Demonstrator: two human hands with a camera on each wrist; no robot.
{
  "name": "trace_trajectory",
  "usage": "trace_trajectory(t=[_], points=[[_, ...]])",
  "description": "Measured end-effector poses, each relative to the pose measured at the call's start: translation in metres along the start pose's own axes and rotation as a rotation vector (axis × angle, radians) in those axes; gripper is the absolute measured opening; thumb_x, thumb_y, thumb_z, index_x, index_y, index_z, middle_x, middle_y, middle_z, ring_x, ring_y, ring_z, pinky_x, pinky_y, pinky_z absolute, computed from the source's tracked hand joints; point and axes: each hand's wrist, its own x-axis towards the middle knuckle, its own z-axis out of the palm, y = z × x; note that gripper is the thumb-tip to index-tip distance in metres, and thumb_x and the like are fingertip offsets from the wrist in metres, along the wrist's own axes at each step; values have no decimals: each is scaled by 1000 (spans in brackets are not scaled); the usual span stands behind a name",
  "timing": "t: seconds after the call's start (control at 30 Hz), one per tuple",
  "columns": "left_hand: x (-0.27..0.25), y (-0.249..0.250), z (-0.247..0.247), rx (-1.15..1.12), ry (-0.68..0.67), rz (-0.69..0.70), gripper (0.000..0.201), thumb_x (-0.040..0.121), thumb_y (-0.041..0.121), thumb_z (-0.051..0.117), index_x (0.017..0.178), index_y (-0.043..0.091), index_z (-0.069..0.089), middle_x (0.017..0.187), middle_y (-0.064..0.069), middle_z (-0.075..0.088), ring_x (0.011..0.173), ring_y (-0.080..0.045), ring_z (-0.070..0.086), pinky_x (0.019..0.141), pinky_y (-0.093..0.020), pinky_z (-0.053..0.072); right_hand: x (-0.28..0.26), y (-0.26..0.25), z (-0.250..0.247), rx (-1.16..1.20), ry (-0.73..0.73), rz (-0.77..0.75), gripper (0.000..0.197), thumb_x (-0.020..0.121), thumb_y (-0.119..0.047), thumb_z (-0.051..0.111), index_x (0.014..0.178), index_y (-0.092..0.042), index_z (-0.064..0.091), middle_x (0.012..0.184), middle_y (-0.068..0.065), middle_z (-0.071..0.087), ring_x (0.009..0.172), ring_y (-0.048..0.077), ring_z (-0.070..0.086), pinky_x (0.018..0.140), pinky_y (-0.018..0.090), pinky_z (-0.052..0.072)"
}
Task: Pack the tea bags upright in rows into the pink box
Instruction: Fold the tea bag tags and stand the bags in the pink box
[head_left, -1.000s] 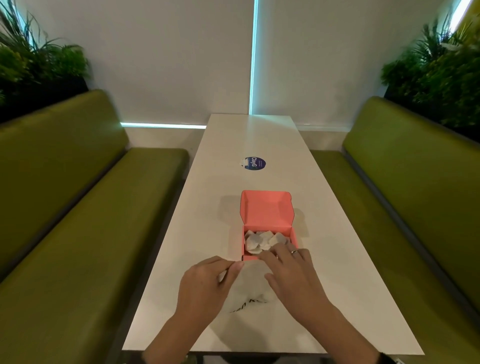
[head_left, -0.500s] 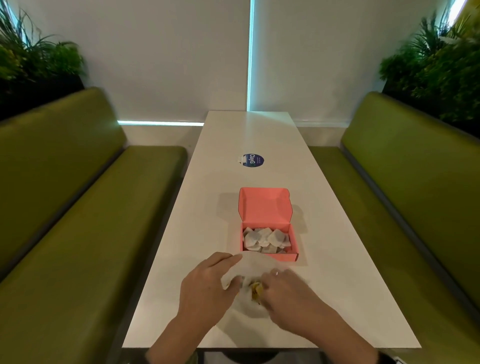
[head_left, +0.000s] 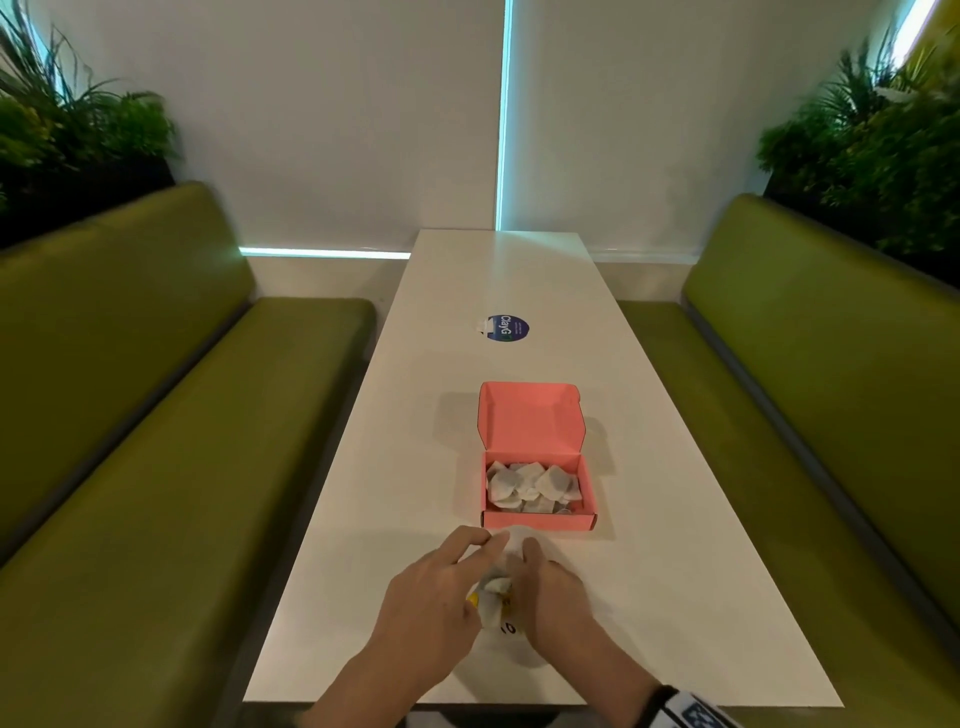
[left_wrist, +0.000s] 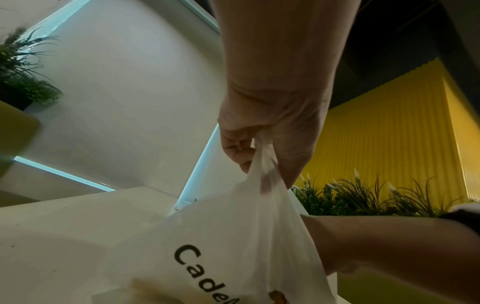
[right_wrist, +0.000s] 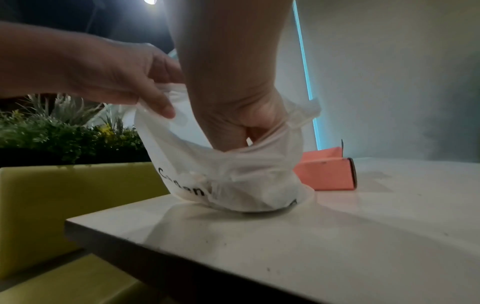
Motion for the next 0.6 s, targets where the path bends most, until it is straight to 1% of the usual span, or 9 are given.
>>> trace_trajectory(t=[0.03,0.1,0.17,0.2,0.27,0.33,0.43,0.53,0.6], points=[[-1,0,-1,-8,-31,3,77,72,15,71,138,39,39,130,22,41,70,3,38,45,-3,22,1,1,2,-8,11,21,37,97,-16,41,134,-11,39,114,5,44,107,27,57,86,33,46],[-3,-4,3,77,5,65,89,42,17,86,124,35,54,114,21,50,56,5,27,34,-6,12,0,2,0,47,43,34,30,96,-21,43,124,-10,46,90,-3,46,103,25,59,78,30,43],[-2,-8,6,141,62,98,94,33,15,85,120,33,56,111,20,48,51,2,24,32,-9,8,-7,3,-10,71,67,37,13,94,-19,44,104,-9,46,94,0,54,102,26,59,72,29,37],[-3,-8,6,152,61,103,94,33,13,85,121,32,56,112,20,47,48,1,23,32,-9,7,-10,4,-16,54,89,3,9,94,-15,44,100,-11,48,106,5,56,103,26,58,71,28,35],[-2,-9,4,133,49,98,93,38,12,83,124,30,54,116,18,43,45,-3,24,32,-9,8,-13,6,-29,44,153,-23,20,91,-12,45,103,-9,61,116,5,54,102,25,57,67,26,32],[-1,-11,1,69,70,75,92,44,9,80,129,28,50,119,17,41,43,-3,26,33,-6,10,-16,7,-43,79,223,-41,26,91,-14,45,105,-15,66,115,1,55,101,22,57,66,27,37],[1,-14,-4,-5,97,68,93,50,6,78,134,27,44,121,16,41,39,0,27,34,-3,18,-22,11,-60,179,276,-90,30,93,-20,43,110,-25,68,116,-8,58,106,13,55,79,26,45],[4,-18,-9,-67,121,38,90,56,4,75,136,28,42,123,17,39,39,1,35,36,-3,25,-26,13,-73,282,370,-157,28,93,-18,46,106,-26,69,111,-12,64,104,9,55,82,20,42],[4,-14,-17,-99,92,12,89,63,5,74,140,32,38,127,16,40,42,-3,42,40,-3,32,-29,12,-76,466,418,-185,27,91,-10,50,103,-23,72,103,-12,67,94,0,57,77,10,38]])
